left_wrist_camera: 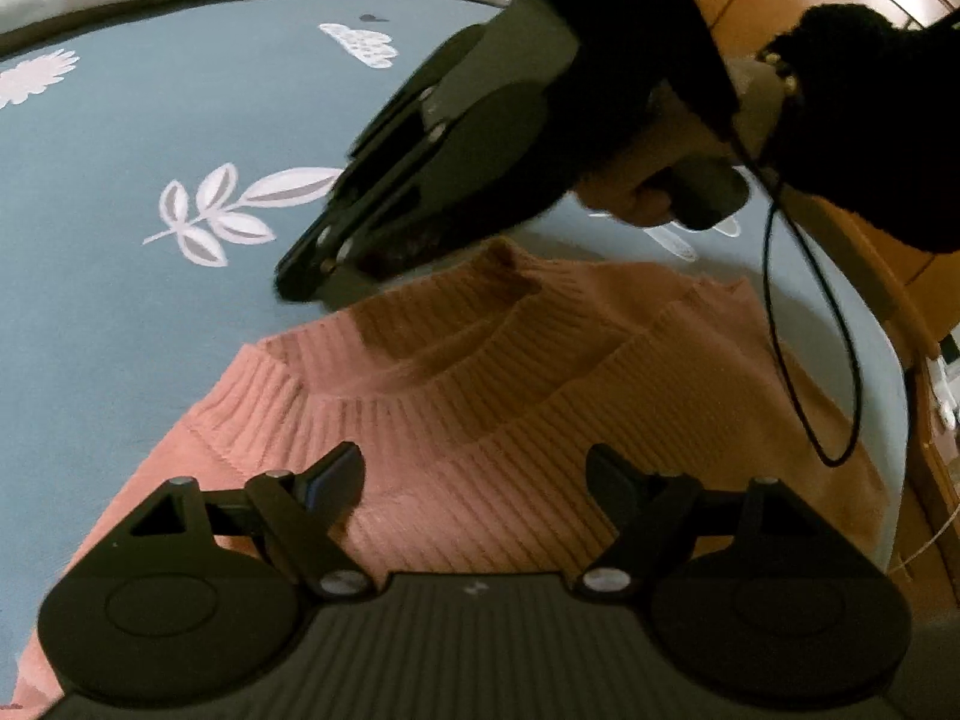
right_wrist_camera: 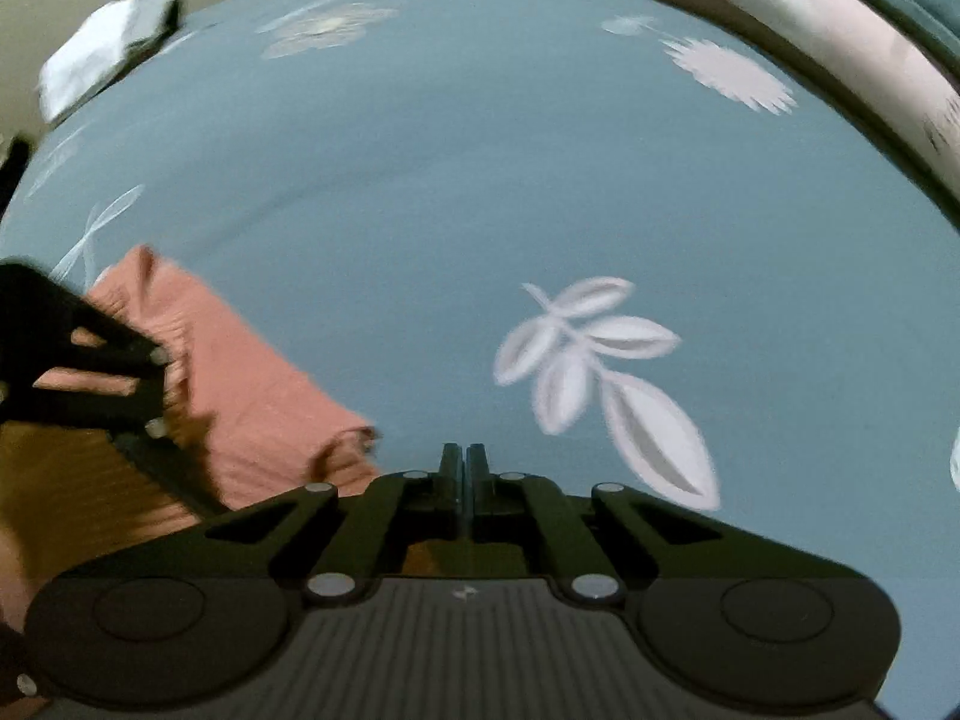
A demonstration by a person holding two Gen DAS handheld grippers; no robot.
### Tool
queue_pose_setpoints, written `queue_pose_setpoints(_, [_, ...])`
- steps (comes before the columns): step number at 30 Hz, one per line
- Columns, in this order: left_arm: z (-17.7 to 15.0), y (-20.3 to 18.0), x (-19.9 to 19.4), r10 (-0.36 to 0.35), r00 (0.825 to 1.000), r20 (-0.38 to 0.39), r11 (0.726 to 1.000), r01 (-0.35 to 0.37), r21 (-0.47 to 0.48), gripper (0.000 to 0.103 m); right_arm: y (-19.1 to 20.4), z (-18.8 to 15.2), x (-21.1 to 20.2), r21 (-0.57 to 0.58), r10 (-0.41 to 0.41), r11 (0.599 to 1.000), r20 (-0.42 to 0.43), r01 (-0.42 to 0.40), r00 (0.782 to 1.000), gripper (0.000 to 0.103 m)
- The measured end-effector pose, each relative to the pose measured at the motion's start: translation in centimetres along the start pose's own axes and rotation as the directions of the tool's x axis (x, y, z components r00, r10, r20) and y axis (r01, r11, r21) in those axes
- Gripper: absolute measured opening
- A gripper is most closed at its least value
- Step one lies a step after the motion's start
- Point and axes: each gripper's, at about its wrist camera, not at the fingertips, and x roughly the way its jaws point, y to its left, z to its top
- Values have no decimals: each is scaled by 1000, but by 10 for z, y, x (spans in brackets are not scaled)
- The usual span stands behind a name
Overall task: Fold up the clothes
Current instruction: 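Press the ribbed collar area flat with both open grippers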
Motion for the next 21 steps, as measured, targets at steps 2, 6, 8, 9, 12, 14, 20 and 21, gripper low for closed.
queue_pose_setpoints(2, [3, 1, -4, 1, 1000, 11, 1000, -1, 0, 81, -6, -1, -13, 24, 28, 999, 21, -28, 999, 13])
queue_pose_setpoints(6, [10, 2, -4, 0, 1000, 13, 1000, 0, 13, 81, -18, -10, -40, 49, 79, 996, 23, -80, 997, 46])
queue_pose_setpoints(8, [12, 2, 0, 1, 1000, 7, 1000, -1, 22, 81, -22, -20, -45, 62, 77, 995, -16, -76, 997, 51])
queue_pose_setpoints(9, [13, 3, 2, 0, 1000, 4, 1000, 0, 24, 81, -25, -25, -46, 70, 76, 995, -41, -73, 996, 51])
queue_pose_setpoints(12, [13, 3, 8, 6, 1000, -8, 999, -6, 34, 81, -28, -40, -42, 78, 62, 995, -99, -55, 993, 51])
queue_pose_setpoints(14, [12, 4, 13, 32, 999, -21, 998, -31, 48, 82, -28, -48, -38, 68, 20, 998, -131, -11, 991, 51])
queue_pose_setpoints(20, [18, 8, 12, 56, 998, -37, 998, -55, 35, 82, -33, -49, -49, 119, -77, 989, -126, 92, 989, 55])
queue_pose_setpoints(21, [20, 7, 11, 62, 997, -38, 997, -60, 43, 82, -34, -49, -51, 124, -85, 987, -128, 101, 988, 55])
